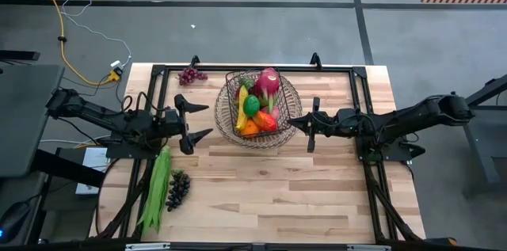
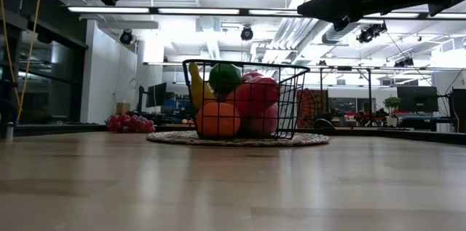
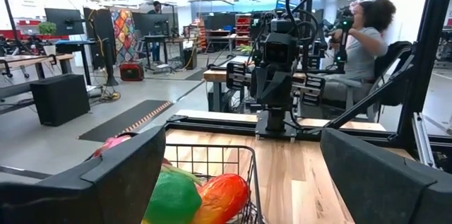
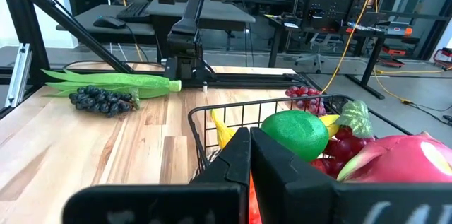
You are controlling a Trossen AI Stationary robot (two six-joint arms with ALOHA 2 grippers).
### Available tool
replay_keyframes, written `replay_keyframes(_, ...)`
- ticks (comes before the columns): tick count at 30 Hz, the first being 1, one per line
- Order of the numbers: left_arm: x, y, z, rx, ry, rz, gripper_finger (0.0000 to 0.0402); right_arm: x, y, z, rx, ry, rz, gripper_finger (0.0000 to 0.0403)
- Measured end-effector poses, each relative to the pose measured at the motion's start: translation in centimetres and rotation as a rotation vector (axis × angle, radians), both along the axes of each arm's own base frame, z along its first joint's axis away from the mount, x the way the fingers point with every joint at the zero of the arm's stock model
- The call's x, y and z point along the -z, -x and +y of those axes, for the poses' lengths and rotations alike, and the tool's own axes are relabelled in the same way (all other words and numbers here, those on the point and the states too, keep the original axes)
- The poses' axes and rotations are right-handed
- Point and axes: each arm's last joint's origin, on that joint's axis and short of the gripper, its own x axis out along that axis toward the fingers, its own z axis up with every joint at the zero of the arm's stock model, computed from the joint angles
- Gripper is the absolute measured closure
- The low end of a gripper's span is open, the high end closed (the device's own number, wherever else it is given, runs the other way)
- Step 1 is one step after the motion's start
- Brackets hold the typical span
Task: Build produce basket
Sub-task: Put the top purple grapes into the black wire basket
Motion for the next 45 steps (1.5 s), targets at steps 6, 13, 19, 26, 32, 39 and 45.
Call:
replay_keyframes(6, 0.0, 0.1, 0.1, -0.048, 0.004, 0.001, 0.0035, 0.0, 0.0, 0.0, 0.0, 0.0, 0.0, 0.0402)
replay_keyframes(13, 0.0, 0.1, 0.1, -0.052, 0.005, 0.001, 0.0035, 0.0, 0.0, 0.0, 0.0, 0.0, 0.0, 0.0402)
replay_keyframes(19, 0.4, 0.3, 1.7, -0.401, 0.215, -0.085, 0.0035, 0.0, 0.0, 0.0, 0.0, 0.0, 0.0, 0.0402)
replay_keyframes(26, 3.3, 0.0, 7.1, -0.728, 0.342, 0.017, 0.0038, -0.2, 0.0, 0.0, 0.001, -0.001, -0.02, 0.0402)
replay_keyframes(32, 4.7, 0.8, 13.0, -0.92, 0.506, 0.172, 0.0041, -0.2, 0.0, 0.0, -0.001, 0.016, -0.022, 0.0402)
replay_keyframes(39, 5.2, 0.9, 19.3, -1.123, 0.559, 0.381, 0.0041, -0.3, 0.0, 0.0, -0.001, 0.024, -0.022, 0.0402)
replay_keyframes(45, 6.5, 1.1, 23.1, -1.248, 0.63, 0.682, 0.0041, -0.2, 0.0, 0.0, -0.001, 0.024, -0.021, 0.0402)
